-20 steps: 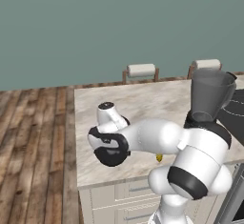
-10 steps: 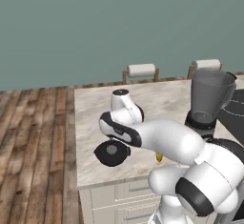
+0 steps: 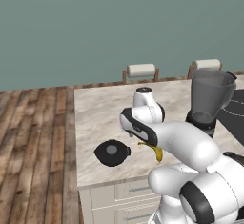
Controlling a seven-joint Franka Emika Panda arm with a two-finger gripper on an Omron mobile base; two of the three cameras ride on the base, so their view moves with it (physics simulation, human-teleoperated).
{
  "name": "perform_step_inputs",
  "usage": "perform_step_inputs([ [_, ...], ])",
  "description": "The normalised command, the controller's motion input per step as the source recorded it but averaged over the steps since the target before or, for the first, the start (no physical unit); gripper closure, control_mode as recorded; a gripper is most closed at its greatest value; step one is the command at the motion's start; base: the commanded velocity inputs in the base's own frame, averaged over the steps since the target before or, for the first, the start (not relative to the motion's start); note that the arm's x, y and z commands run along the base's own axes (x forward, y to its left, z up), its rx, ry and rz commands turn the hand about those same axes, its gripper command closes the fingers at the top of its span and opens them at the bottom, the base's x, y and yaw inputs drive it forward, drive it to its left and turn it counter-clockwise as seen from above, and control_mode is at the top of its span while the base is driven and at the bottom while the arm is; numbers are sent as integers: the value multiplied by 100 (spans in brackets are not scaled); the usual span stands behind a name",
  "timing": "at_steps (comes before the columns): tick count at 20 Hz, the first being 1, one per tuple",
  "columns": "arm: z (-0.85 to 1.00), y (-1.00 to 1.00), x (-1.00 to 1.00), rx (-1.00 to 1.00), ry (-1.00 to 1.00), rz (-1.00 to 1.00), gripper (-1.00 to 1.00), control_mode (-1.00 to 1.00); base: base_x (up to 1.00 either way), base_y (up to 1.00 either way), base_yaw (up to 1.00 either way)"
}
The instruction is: Open the blender lid, put the banana in the blender, close the lid, and start the blender.
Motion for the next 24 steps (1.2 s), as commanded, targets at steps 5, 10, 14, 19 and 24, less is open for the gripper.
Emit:
perform_step_inputs([
  [5,-4,-75,0,-3,3,0,-100,-100,0,0,0],
  [10,-13,-50,0,-5,7,0,-100,-100,0,0,0],
  [14,-29,-18,1,-9,7,0,-100,-100,0,0,0],
  [19,-32,0,0,-10,4,2,-100,-100,0,0,0],
  [24,-14,0,0,-4,0,5,-100,-100,0,0,0],
])
